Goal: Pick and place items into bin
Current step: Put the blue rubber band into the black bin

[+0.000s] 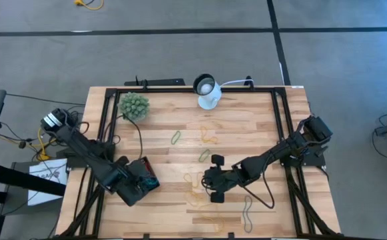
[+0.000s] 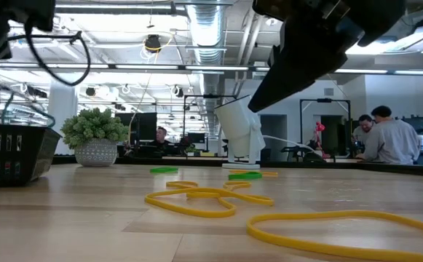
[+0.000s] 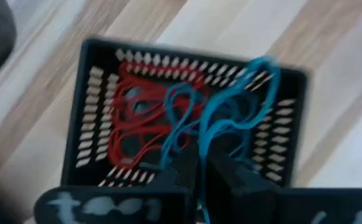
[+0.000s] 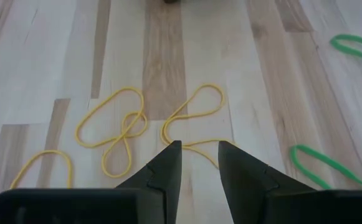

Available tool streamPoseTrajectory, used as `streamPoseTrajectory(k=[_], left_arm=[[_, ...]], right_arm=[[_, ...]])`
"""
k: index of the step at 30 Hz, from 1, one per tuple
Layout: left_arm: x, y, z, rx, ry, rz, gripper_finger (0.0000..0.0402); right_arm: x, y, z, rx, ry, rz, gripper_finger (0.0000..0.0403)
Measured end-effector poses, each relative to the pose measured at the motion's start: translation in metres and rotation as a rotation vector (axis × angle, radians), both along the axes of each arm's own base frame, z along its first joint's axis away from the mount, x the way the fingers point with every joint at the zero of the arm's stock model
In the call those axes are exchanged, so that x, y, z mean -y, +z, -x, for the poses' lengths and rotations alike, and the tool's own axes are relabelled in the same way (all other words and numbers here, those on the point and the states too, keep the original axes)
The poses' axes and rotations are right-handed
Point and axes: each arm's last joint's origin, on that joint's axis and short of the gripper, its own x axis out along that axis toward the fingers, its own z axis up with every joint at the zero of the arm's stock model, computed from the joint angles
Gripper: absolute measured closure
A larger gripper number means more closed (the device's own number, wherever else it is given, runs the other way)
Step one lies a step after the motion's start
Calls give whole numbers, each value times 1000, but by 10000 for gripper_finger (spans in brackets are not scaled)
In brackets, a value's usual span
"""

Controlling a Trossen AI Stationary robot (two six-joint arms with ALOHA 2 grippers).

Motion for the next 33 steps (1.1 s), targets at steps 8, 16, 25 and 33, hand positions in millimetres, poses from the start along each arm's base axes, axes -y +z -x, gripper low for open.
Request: streamPoseTrajectory(k=[8,16,25,33], left_arm=[[5,-22,-10,-66,-34,-89,396],[-2,-29,-20,-93,-70,-113,344],[-3,-26,-23,-178,-62,11,303],[12,8,-37,-30,-110,-7,302]], right_arm=[[1,0,-1,6,-2,-3,302],[1,0,-1,6,-3,-3,302],[2,-2,4,-55,6,15,302],[-6,20,47,-326,-144,-167,302]])
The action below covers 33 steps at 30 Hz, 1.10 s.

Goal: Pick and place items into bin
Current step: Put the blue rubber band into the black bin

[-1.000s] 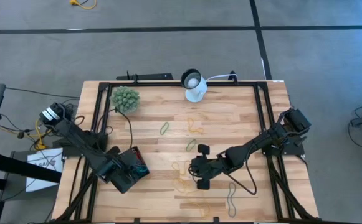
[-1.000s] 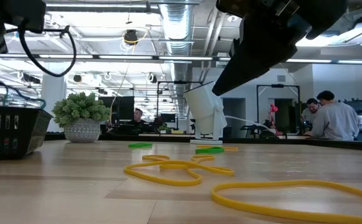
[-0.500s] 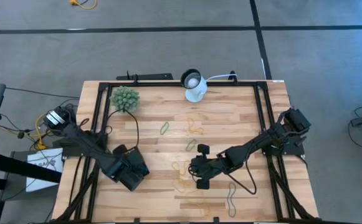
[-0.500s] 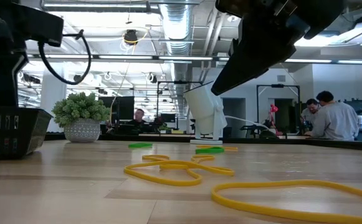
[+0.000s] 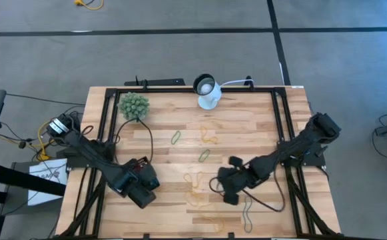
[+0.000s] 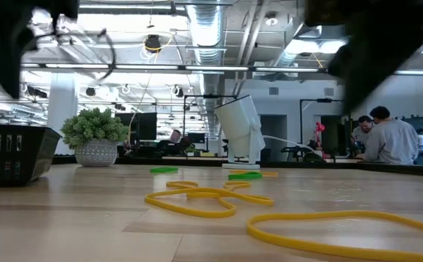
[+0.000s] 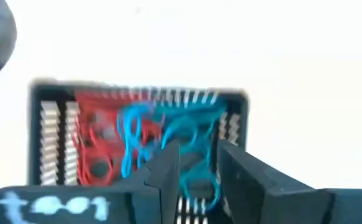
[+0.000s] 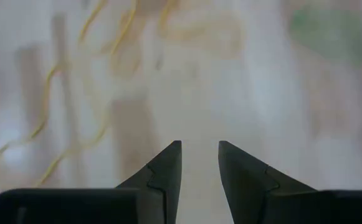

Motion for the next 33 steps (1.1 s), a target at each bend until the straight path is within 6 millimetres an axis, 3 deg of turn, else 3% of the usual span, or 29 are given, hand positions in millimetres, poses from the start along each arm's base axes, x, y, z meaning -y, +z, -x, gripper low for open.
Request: streamPoseTrajectory(k=[6,11,15,21,27,33], left_arm=[[2,28,-7,142,-50,-172,302],[-1,36,-11,187,-81,-269,302],[-5,37,-13,213,-66,-312,302],[-8,37,-15,208,-70,-326,302],[-8,37,-16,207,-71,-326,302],[-8,37,-15,208,-72,-326,302]], right_arm=[[-40,-5,47,-198,-65,-63,302],[-63,-20,71,-271,-219,-48,302],[-71,-38,74,-307,-388,-41,302],[-64,-62,70,-387,-441,76,302],[-60,-63,62,-398,-403,59,310],[-61,-68,66,-386,-420,39,339]])
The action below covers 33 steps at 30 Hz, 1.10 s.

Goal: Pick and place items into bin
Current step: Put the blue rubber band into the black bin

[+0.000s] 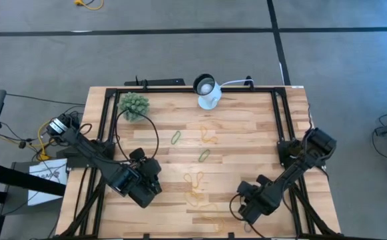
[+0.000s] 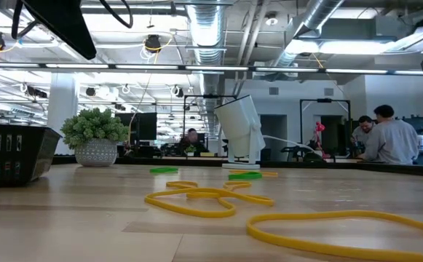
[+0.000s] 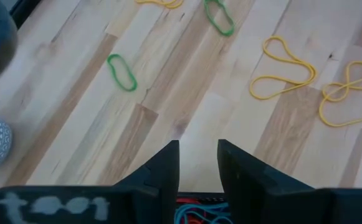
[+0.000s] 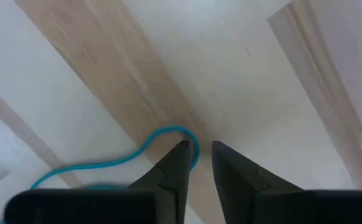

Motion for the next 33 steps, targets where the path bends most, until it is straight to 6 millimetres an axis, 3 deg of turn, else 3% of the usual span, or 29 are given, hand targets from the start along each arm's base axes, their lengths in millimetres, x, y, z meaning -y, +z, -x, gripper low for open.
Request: streamPoseTrajectory(k=[6,10,13,17,24,27,33], left_arm=[[0,1,-1,23,9,-19,302],[-1,2,-3,103,49,-56,302],[0,4,-7,156,40,-77,302],[2,7,-14,207,-3,-106,302],[8,11,-24,260,-78,-98,302],[8,12,-25,268,-77,-114,302],[1,12,-29,261,-67,-140,302]], right_arm=[[-4,-2,-1,75,93,12,396],[-14,26,-24,291,220,32,399],[-5,48,-41,441,302,199,400],[12,70,-80,604,395,341,402],[52,94,-144,897,521,347,402],[65,104,-158,990,532,379,402],[86,107,-169,1015,539,380,403]])
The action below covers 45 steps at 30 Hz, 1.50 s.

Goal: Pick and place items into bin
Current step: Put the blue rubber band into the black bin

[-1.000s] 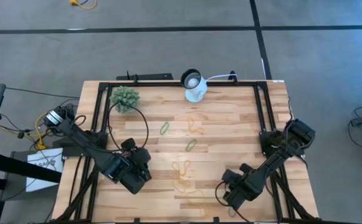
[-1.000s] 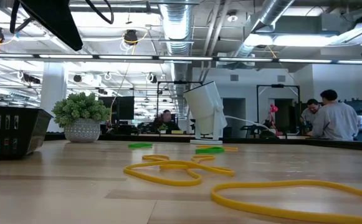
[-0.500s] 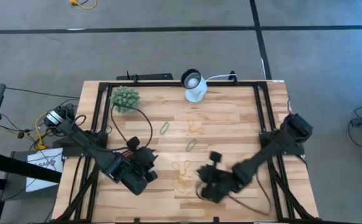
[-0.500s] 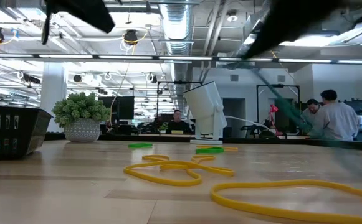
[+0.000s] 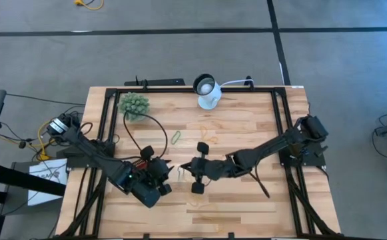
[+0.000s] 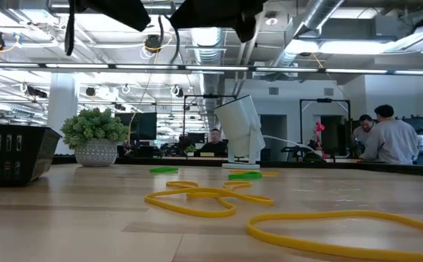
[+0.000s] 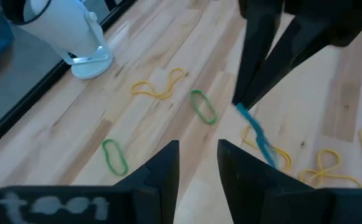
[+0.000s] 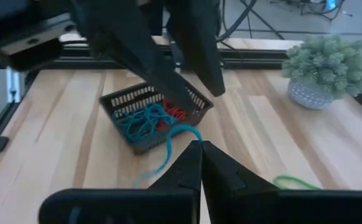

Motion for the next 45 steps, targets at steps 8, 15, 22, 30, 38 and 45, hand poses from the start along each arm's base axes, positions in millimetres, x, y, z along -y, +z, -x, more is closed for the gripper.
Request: streamPoseTrajectory(k=[8,15,22,30,38,45], left_arm=[[-12,1,-8,-2,30,-16,302],[-12,2,-11,17,30,-5,302],[-20,2,-14,16,54,-7,302],[-31,1,-20,-23,56,-3,302],[-34,0,-22,-69,11,2,327],[-32,0,-22,-77,-6,20,395]], right_arm=[[19,0,-7,2,-33,1,403],[29,0,-9,-5,-31,33,403],[37,2,-12,3,-29,17,403],[39,6,-15,48,12,17,403],[38,6,-15,42,27,39,403],[38,6,-15,36,29,41,402]])
